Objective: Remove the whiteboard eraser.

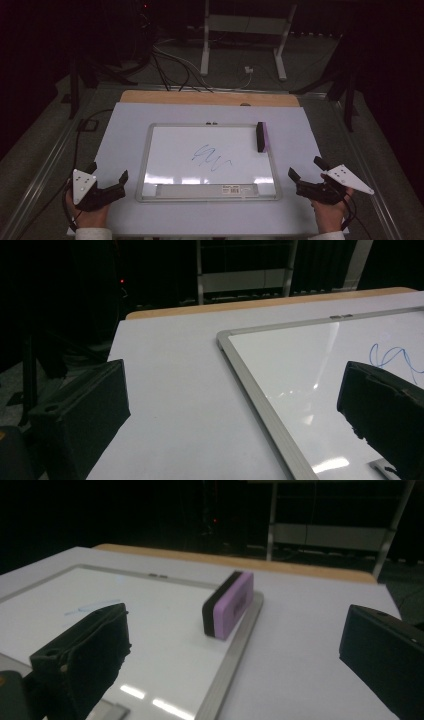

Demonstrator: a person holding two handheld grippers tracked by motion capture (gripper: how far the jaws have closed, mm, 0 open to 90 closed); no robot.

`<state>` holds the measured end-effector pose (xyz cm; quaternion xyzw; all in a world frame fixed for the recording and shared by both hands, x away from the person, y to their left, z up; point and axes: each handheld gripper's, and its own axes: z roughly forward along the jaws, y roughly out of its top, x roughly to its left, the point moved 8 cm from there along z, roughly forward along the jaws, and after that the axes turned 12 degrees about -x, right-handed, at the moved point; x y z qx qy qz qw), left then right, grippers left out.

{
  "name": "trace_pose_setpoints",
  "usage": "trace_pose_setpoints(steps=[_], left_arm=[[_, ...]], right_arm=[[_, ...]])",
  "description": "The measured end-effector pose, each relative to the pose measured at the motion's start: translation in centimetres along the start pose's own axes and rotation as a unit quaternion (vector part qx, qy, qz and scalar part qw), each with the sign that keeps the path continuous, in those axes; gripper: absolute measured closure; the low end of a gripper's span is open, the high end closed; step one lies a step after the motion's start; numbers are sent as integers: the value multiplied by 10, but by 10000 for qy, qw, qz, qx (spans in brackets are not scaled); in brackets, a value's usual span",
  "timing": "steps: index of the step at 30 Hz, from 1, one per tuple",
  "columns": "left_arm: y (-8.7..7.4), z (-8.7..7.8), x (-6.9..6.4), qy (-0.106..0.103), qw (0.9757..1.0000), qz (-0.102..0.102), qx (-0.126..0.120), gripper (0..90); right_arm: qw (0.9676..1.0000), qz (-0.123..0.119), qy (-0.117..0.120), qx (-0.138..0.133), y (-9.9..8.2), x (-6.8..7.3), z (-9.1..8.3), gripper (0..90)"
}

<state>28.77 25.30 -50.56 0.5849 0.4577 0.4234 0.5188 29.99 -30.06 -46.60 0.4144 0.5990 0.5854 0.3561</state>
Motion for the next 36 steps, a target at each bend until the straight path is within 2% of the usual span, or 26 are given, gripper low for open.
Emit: trace_pose_setpoints(steps=[6, 10, 16, 28, 36], left_arm=[[-1, 0, 0, 25, 10000, -5, 5, 11], [-3, 1, -1, 18, 10000, -1, 48, 11], [-5, 2, 0, 14, 10000, -13, 94, 10], [-7, 3, 1, 49, 9999, -31, 134, 11], [-9, 3, 1, 43, 9998, -43, 177, 11]], right_arm=[[10000, -11, -37, -1, 17, -2, 9, 1], [10000, 70, -50, 2, 33, -5, 23, 1], [9999, -58, 29, 130, 45, -1, 42, 1], [9996, 63, 130, 261, 49, 4, 71, 1], [9993, 128, 62, 336, 44, 2, 83, 2]])
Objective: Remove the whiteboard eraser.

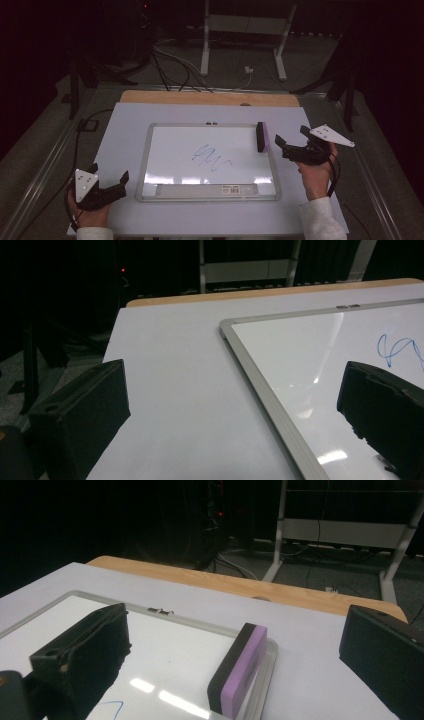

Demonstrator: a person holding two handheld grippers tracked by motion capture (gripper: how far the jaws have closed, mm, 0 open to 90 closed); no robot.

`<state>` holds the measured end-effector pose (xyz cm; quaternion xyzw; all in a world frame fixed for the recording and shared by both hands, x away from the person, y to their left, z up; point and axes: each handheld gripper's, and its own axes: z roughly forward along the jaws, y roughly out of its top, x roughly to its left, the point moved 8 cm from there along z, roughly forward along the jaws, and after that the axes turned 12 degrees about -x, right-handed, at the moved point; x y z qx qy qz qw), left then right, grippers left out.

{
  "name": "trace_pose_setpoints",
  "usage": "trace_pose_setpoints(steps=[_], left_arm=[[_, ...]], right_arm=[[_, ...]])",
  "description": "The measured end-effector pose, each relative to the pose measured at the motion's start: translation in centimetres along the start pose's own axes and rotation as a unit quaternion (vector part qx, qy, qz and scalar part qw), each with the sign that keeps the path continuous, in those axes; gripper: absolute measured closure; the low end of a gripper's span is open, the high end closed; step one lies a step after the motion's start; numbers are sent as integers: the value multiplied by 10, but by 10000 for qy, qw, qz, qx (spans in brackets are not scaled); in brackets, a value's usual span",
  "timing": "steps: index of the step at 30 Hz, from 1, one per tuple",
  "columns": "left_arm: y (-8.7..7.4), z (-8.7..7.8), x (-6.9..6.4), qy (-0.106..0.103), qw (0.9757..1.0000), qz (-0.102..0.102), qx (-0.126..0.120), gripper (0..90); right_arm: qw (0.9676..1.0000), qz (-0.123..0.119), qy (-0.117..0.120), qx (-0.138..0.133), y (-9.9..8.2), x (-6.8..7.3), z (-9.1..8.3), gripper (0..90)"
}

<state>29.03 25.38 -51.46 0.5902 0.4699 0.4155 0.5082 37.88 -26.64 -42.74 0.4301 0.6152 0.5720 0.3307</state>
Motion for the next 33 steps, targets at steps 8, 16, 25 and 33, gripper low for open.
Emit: trace_pose_setpoints(steps=[8, 16, 25, 33], left_arm=[[-1, 1, -1, -10, 10000, 14, 30, 11], [-2, 1, -1, -25, 10000, 19, 51, 11], [-2, 1, -1, -27, 10000, 20, 56, 11], [-2, 1, -2, -33, 10000, 24, 66, 11]], right_arm=[[10000, 9, -56, 21, 1, -3, 10, 2], [9999, -35, -55, 115, 3, -5, 24, 2], [9999, -46, -47, 152, 2, -5, 37, 2], [9997, -21, -62, 236, -1, -9, 47, 3]])
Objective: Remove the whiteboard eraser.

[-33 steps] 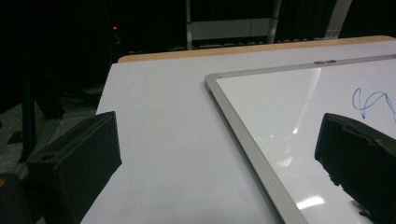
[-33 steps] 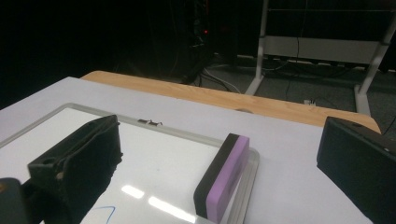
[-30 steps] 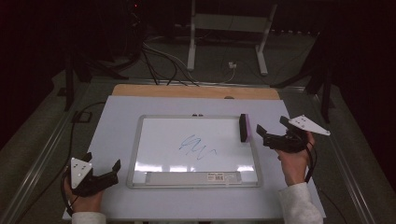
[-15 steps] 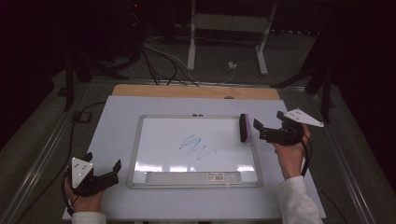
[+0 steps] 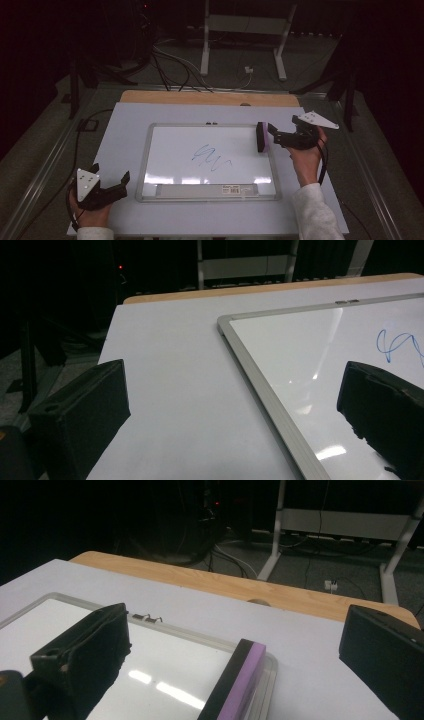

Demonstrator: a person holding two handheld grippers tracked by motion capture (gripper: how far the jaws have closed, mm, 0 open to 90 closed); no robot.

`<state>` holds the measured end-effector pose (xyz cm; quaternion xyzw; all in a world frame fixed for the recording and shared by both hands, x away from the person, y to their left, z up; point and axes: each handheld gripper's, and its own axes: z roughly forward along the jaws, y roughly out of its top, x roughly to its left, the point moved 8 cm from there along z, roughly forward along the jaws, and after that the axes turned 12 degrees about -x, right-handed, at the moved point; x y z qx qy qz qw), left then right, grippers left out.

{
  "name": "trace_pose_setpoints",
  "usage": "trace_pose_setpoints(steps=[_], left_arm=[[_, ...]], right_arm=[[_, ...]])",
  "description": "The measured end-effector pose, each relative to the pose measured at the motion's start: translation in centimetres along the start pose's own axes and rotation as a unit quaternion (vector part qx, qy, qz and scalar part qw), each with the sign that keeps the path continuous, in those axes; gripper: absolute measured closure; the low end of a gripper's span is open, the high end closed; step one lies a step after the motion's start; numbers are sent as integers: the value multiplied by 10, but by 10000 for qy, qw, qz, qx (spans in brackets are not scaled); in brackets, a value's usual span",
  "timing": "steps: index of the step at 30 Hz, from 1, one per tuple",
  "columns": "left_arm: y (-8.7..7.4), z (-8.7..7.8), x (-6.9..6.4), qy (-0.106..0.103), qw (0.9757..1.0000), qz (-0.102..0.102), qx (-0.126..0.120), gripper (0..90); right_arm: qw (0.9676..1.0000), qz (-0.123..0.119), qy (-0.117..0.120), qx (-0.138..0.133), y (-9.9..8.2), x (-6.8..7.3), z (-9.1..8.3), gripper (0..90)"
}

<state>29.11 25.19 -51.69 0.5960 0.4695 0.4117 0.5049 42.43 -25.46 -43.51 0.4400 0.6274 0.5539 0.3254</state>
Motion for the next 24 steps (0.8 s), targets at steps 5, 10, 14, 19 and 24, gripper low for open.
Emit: trace_pose_setpoints(steps=[5, 10, 14, 19, 24], left_arm=[[0, 0, 0, -8, 10000, 11, 5, 11], [0, 0, 0, -5, 10000, 7, 9, 11], [0, 0, 0, -7, 10000, 12, 10, 11], [-1, 0, 0, -8, 10000, 7, 8, 11], [-1, 0, 0, -10, 10000, 5, 8, 11]], right_arm=[[10000, 5, -13, 64, -3, -4, 8, 3], [9999, 33, -44, 150, -8, -8, 15, 3], [9997, 65, -71, 215, -13, -10, 19, 3], [9994, 121, -89, 298, -19, -13, 25, 3], [9992, 108, -99, 383, -23, -15, 29, 3]])
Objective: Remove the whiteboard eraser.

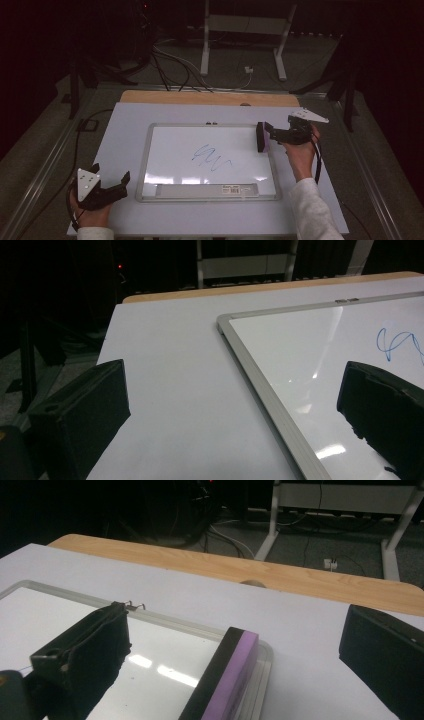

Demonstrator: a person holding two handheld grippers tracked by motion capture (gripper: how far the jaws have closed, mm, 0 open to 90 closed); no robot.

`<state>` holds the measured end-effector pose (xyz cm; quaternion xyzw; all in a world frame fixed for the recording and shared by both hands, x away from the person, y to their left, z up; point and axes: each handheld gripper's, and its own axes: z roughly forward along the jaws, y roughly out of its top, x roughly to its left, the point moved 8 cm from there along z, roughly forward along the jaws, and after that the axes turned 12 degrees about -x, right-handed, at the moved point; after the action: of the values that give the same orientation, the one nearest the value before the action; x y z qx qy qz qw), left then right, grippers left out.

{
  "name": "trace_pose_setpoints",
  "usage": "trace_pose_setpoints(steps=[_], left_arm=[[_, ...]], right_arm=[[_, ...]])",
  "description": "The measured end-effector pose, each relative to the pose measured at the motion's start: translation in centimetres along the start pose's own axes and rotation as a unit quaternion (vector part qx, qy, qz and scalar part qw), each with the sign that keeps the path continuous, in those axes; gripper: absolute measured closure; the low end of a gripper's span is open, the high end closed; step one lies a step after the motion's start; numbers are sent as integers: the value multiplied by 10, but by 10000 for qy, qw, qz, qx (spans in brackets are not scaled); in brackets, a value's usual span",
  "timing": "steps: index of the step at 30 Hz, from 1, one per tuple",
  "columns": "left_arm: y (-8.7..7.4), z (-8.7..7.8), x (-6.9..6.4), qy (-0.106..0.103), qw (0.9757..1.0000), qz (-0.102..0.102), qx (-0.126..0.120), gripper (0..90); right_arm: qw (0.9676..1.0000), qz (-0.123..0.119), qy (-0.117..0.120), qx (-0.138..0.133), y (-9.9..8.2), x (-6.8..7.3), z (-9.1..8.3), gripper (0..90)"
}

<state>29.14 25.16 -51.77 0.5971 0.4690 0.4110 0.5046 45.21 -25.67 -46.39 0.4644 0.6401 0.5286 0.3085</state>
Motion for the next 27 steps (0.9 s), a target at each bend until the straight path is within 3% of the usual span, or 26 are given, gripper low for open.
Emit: trace_pose_setpoints(steps=[17, 27], left_arm=[[-1, 1, -1, -22, 10000, 14, 8, 11], [-1, 1, 0, -20, 10000, 7, 17, 11]], right_arm=[[9992, 14, -122, 383, -17, -9, 15, 3], [9966, 238, -95, 785, -30, -12, 21, 106]])
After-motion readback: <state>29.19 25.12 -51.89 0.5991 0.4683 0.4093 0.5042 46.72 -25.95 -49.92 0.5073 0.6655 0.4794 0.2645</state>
